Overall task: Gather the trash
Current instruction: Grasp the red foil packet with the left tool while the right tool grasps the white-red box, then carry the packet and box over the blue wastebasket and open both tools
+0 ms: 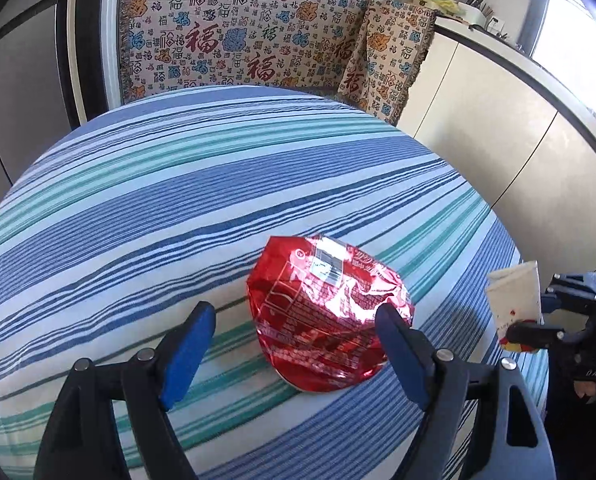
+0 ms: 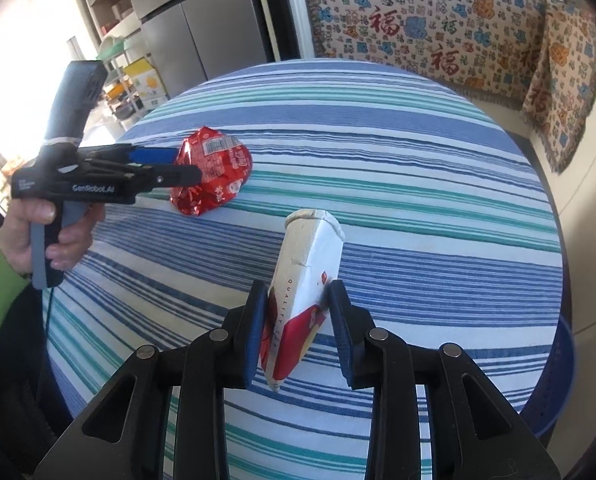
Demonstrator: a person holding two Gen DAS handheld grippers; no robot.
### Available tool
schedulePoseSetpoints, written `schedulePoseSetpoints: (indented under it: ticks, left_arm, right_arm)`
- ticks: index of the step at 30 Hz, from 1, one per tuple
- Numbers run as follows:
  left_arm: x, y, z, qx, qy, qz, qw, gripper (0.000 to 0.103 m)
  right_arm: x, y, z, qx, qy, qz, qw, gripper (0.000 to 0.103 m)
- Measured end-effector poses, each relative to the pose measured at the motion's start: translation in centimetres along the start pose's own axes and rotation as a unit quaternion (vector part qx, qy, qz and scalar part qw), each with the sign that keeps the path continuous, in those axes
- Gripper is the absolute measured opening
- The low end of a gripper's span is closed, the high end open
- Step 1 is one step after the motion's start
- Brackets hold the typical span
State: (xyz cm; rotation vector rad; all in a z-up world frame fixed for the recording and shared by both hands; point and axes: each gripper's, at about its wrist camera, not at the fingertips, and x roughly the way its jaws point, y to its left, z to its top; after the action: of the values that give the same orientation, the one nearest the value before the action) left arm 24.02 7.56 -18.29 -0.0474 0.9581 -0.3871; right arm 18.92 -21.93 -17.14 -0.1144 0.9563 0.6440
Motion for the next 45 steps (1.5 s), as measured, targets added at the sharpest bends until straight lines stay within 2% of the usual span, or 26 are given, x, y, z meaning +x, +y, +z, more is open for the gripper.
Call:
schedulePoseSetpoints:
  ticks: [3,4,5,6,7,15,23,36,45]
  left_arm:
    - [1.1,0.8,0.8,-0.023,0.004,-0.03,0.9993,0.08]
    - [1.2,0.8,0.9,-0.022,0.002,-0.042,0.9988,0.066]
    - [1.2,0.8,0.9,-0.025,0.001,-0.077,0.9967,0.041]
    - [1.0,0.8,0.9,-0.034,-0.001,-0.096,0.9948,0.036]
    - [0.7,0.5,0.8,-0.032,-0.005,-0.093,0.9951,0.034]
    - [-2.3,-4.8,-0.3,-0.003,-0.041,-0.001,0.9991,0.03]
    - [-3.1,-11.6,-0.5,0.043,-0.066,0.08,0.9937,0.03]
    - [-3.0,-19.7,1.9,0.074,-0.085,0.102,0.9884,0.03]
    - [-1.8,-24.7,3.4,0.104,-0.092,0.079,0.9872,0.03]
  right_arm:
    - [0.0,0.0,0.0,-0.001,-0.001,-0.002,1.0,0.032]
    - [-0.1,0.0,0.0,-0.001,-0.001,-0.003,1.0,0.032]
    - [-0.1,-0.1,-0.1,-0.002,-0.001,-0.005,1.0,0.032]
    - [-0.2,-0.3,-0.1,-0.002,-0.002,-0.008,1.0,0.032]
    - [-0.3,-0.4,-0.1,-0.002,-0.003,-0.01,1.0,0.032]
    - [-1.6,-1.9,0.3,0.021,-0.024,-0.018,0.999,0.031]
    - [-4.4,-3.4,0.4,0.034,-0.045,-0.024,0.998,0.03]
    - [-8.9,-6.8,-1.1,0.057,-0.069,-0.051,0.995,0.03]
    - [-10.9,-10.6,-2.7,0.087,-0.074,-0.069,0.991,0.03]
